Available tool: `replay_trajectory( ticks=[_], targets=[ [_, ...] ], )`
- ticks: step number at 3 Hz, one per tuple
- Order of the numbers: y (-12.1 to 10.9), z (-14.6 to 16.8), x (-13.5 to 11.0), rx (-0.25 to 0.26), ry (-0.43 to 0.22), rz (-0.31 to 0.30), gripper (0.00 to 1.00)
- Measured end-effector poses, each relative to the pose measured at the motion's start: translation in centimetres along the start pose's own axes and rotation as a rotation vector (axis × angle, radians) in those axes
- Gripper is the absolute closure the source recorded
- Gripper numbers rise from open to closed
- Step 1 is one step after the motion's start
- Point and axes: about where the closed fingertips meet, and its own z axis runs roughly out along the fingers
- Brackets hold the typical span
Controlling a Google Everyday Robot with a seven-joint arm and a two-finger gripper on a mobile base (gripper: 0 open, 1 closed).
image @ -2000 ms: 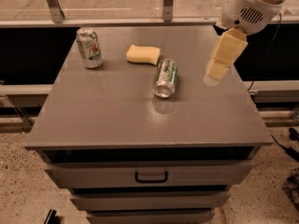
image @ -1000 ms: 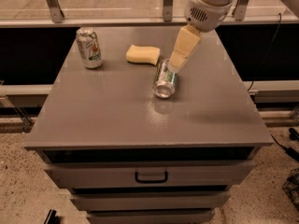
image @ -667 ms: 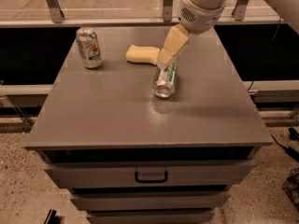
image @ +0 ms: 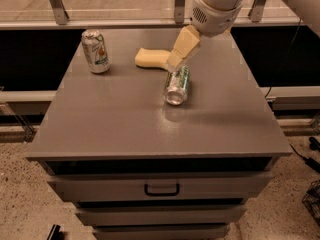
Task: Place green can upright
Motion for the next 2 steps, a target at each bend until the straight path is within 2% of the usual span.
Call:
replay_trajectory(
  ticks=[1, 2],
  targets=[
    [0.13, 0.52, -0.27, -0.009, 0.006, 0.027, 0.0],
    [0.54, 1.41, -1.04, 0.023, 0.005, 0.095, 0.0]
  ],
)
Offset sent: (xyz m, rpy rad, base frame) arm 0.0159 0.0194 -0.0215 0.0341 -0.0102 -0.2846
